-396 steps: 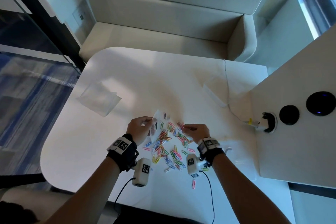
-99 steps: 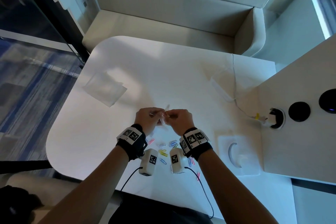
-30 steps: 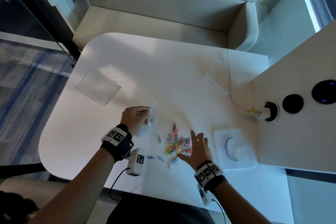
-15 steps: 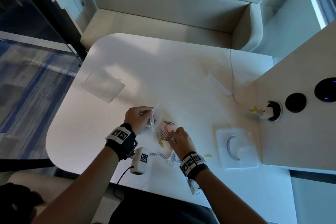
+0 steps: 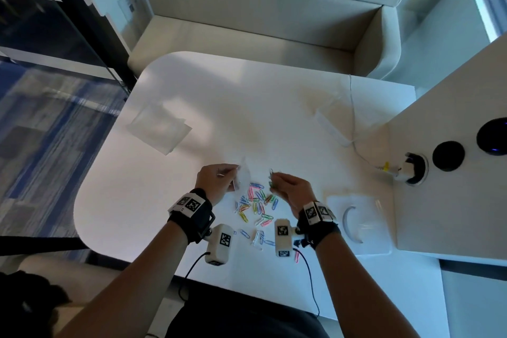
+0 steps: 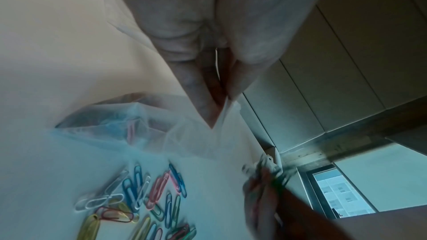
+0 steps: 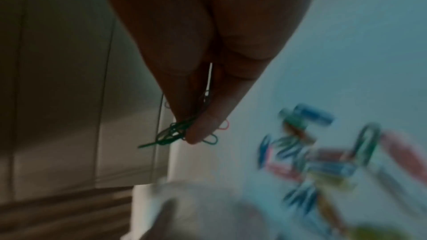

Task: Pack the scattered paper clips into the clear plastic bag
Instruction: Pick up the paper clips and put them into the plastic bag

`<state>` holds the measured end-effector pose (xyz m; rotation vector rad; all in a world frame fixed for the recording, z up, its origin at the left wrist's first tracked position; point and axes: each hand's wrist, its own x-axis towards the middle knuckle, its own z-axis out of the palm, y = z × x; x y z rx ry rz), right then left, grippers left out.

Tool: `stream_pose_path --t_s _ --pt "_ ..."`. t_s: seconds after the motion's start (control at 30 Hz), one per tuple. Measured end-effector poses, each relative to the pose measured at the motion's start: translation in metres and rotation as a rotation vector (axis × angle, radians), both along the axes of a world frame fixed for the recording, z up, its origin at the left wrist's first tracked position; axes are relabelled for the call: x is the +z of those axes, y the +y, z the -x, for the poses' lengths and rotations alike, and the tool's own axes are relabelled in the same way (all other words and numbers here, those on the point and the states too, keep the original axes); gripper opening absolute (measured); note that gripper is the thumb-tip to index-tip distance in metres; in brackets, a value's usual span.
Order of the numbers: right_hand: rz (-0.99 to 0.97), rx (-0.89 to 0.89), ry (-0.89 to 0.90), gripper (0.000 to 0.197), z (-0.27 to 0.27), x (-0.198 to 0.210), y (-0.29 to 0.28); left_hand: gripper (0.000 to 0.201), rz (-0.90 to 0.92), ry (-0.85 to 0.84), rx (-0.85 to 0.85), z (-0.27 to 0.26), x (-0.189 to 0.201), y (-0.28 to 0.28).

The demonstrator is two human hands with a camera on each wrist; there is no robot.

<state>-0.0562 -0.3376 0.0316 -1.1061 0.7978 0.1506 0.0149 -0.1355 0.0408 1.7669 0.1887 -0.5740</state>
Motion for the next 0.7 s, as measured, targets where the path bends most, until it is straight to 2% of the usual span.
stream_pose_path --t_s 0.03,0.1,0.17,0.27,0.3,0.37,0.5,0.57,0.7 --pt "-0.097 -0.017 -0.043 0.014 -0.006 0.01 0.006 0.016 0.001 0.003 0.001 0.001 0.0 -0.002" --pt "-0.139 0.027 -0.088 0.014 -0.018 0.022 0.022 0.015 -0.006 -0.004 -0.001 0.002 0.003 -0.007" --pt "0.044 0.147 -0.071 0.017 -0.028 0.023 0.037 0.012 -0.016 -0.026 -0.011 0.003 0.007 -0.008" --pt "0.595 0.358 -0.034 0.015 -0.036 0.021 0.051 0.009 -0.016 -0.036 -0.022 0.001 0.011 -0.005" --pt "0.702 0.426 -0.05 0.016 -0.037 0.025 0.055 0.012 -0.029 -0.037 -0.026 0.0 0.012 -0.003" --pt "0.758 0.566 -0.095 0.021 -0.039 0.033 0.062 0.017 -0.046 -0.035 -0.019 -0.002 0.011 0.002" --pt "0.767 0.8 -0.154 0.024 -0.04 0.052 0.07 0.011 -0.039 -0.043 -0.002 -0.005 0.009 0.01" --pt "0.822 0.775 -0.182 0.027 -0.041 0.054 0.069 0.008 -0.007 -0.045 0.033 -0.006 0.01 0.012" --pt "0.709 0.35 -0.171 0.029 -0.041 0.038 0.049 0.018 0.032 -0.039 0.076 -0.012 0.014 0.017"
